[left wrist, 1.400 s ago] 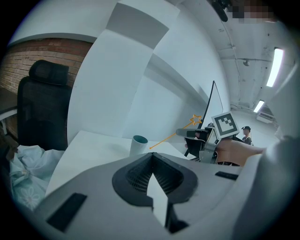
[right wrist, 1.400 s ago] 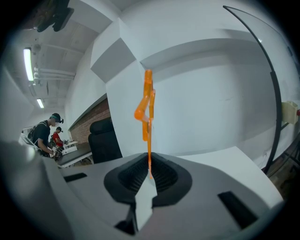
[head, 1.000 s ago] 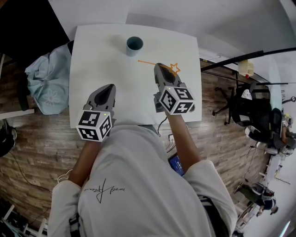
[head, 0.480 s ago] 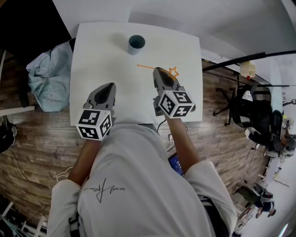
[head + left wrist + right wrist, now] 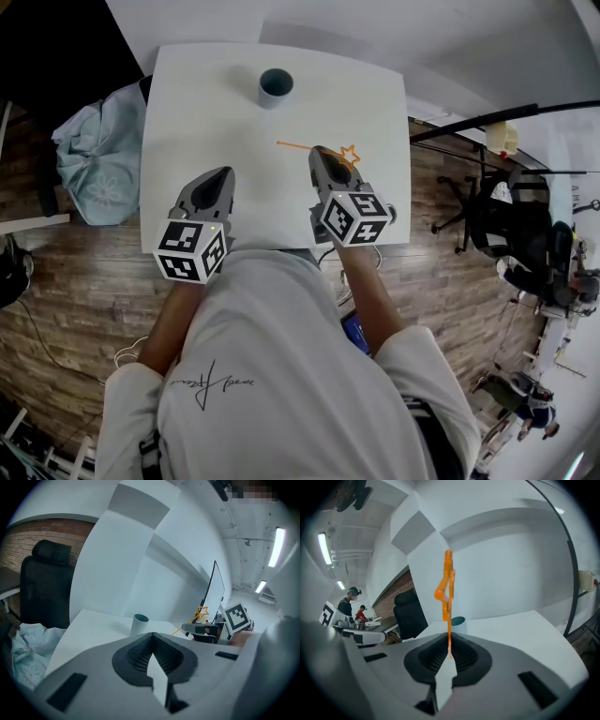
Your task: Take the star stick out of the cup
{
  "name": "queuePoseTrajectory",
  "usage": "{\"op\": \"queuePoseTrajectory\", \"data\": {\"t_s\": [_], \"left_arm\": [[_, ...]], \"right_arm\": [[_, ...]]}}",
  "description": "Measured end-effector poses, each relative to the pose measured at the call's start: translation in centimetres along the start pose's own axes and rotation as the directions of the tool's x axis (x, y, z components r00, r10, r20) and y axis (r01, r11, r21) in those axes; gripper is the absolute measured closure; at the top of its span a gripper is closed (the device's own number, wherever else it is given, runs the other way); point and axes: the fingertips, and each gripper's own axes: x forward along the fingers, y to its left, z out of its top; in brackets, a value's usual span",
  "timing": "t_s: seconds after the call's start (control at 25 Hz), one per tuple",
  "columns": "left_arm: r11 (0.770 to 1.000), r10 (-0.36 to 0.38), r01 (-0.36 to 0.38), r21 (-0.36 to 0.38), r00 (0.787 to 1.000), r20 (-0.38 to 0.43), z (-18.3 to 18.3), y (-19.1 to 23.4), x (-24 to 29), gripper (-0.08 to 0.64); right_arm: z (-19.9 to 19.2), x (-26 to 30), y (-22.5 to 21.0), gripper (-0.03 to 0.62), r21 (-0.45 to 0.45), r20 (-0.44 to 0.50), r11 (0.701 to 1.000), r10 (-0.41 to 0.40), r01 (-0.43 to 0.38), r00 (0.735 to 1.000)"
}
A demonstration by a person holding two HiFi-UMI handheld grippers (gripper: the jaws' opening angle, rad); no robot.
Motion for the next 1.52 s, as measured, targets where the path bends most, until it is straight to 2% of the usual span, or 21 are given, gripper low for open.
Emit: {"op": "queuePoseTrajectory", "data": {"t_s": [0.68,1.52], "left_arm": [[1.000,-0.014,0.014,0.000,1.000,-0.017,-0.4,0.2,-0.2,0.557],[1.000,-0.022,0.022,0.011,0.999,-0.030,-0.3,0.5,-0.3,0.558]], "right_arm": [[-2.8,-1.5,0.7,0.566,0.017,-0.066,1.000,0.004,-0.003,0.998],[-2.3,-3.1,2.0,0.569,-0.030,-0.105,0.994,0.097,-0.101,0.990]]}}
